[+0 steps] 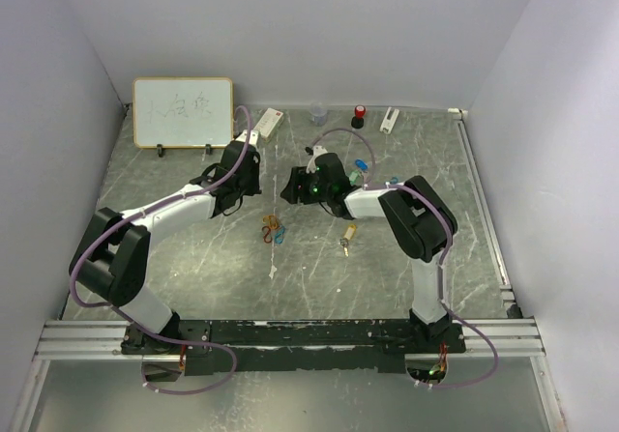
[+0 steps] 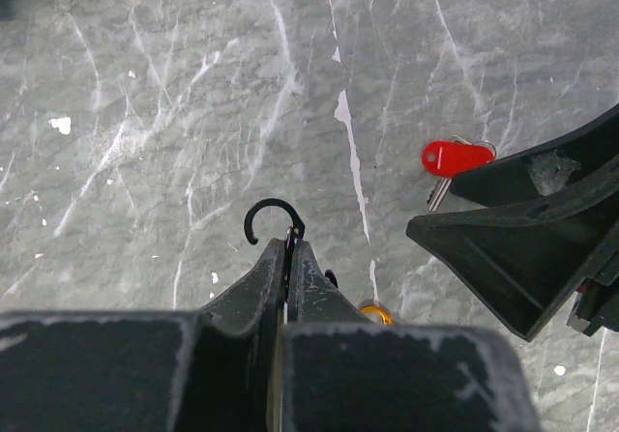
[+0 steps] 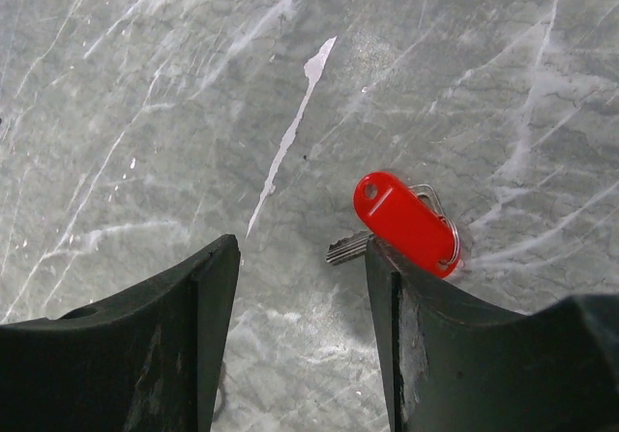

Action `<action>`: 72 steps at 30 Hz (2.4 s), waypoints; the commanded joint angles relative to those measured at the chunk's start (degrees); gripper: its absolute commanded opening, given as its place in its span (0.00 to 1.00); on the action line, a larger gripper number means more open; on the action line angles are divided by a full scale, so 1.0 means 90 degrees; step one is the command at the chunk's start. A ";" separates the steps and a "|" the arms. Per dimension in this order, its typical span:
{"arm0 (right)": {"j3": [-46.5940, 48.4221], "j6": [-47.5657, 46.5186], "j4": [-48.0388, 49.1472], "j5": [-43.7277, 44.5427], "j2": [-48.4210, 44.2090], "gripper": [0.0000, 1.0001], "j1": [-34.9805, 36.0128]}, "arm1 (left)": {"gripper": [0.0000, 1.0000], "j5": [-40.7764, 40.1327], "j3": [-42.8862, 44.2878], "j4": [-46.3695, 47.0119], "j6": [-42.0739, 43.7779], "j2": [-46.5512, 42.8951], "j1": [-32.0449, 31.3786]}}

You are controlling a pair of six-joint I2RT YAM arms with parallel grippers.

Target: Put the keys on the keyring

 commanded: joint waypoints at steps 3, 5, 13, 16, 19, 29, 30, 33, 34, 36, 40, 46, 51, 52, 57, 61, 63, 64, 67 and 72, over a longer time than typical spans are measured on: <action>0.0062 -0.0020 -0.0303 0.0094 0.0171 0.56 0.0018 | 0.07 0.0138 0.0089 -0.0049 -0.0036 -0.0176 0.0057; 0.0015 -0.0069 -0.0181 0.0161 -0.0004 0.56 0.0018 | 0.07 0.0143 0.0077 -0.0054 -0.0041 -0.0218 0.0052; -0.0159 -0.0384 -0.0035 0.0328 -0.0846 0.56 0.0009 | 0.07 0.0153 0.0011 -0.0024 -0.0072 -0.0309 0.0052; -0.0221 -0.0506 -0.0116 0.0470 -0.1073 0.56 -0.0032 | 0.07 0.0191 0.0005 -0.0005 -0.0084 -0.0274 0.0052; -0.0243 -0.0559 -0.0262 0.0511 -0.1135 0.56 -0.0186 | 0.07 0.0263 0.0001 0.0013 -0.0103 -0.0246 0.0052; -0.0631 -0.0459 -0.0049 -0.0133 -0.0784 0.50 -0.1003 | 0.07 0.0329 -0.0014 0.0057 -0.0124 -0.0222 0.0052; -0.0648 -0.0454 -0.0035 -0.0156 -0.0774 0.49 -0.1025 | 0.07 0.0329 -0.0014 0.0059 -0.0124 -0.0215 0.0052; -0.0703 -0.0429 0.0014 -0.0196 -0.0730 0.49 -0.1056 | 0.07 0.0321 0.0013 0.0046 -0.0117 -0.0177 0.0052; -0.0700 -0.0428 0.0012 -0.0211 -0.0710 0.48 -0.1056 | 0.07 0.0322 0.0022 0.0043 -0.0115 -0.0165 0.0053; -0.0681 -0.0418 0.0014 -0.0273 -0.0653 0.48 -0.1055 | 0.07 0.0337 0.0035 0.0050 -0.0120 -0.0131 0.0052; -0.0677 -0.0347 0.0114 -0.0384 -0.0534 0.48 -0.1051 | 0.07 0.0359 0.0044 0.0078 -0.0124 -0.0086 0.0052; -0.0589 -0.0259 0.0212 -0.0487 -0.0293 0.47 -0.1058 | 0.07 0.0337 0.0046 0.0063 -0.0124 -0.0084 0.0052; -0.0475 -0.0230 0.0228 -0.0559 -0.0132 0.45 -0.1056 | 0.07 0.0342 0.0025 0.0066 -0.0124 -0.0077 0.0052; -0.0472 -0.0232 0.0226 -0.0574 -0.0114 0.44 -0.1050 | 0.07 0.0340 0.0032 0.0062 -0.0124 -0.0073 0.0052; -0.0253 -0.0199 0.0234 -0.0636 0.0001 0.42 -0.1034 | 0.07 0.0335 0.0035 0.0068 -0.0124 -0.0069 0.0052; -0.0138 -0.0199 0.0206 -0.0675 0.0215 0.41 -0.1017 | 0.07 0.0325 0.0016 0.0067 -0.0122 -0.0079 0.0052; -0.0095 -0.0181 0.0197 -0.0690 0.0266 0.40 -0.1002 | 0.07 0.0320 0.0015 0.0063 -0.0116 -0.0080 0.0052; -0.0064 -0.0187 0.0186 -0.0693 0.0294 0.40 -0.0998 | 0.07 0.0320 0.0015 0.0063 -0.0115 -0.0076 0.0052; -0.0010 -0.0187 0.0176 -0.0686 0.0356 0.39 -0.0988 | 0.07 0.0319 0.0025 0.0064 -0.0115 -0.0069 0.0054; 0.0017 -0.0170 0.0168 -0.0712 0.0400 0.35 -0.0959 | 0.07 0.0300 0.0006 0.0082 -0.0114 -0.0074 0.0052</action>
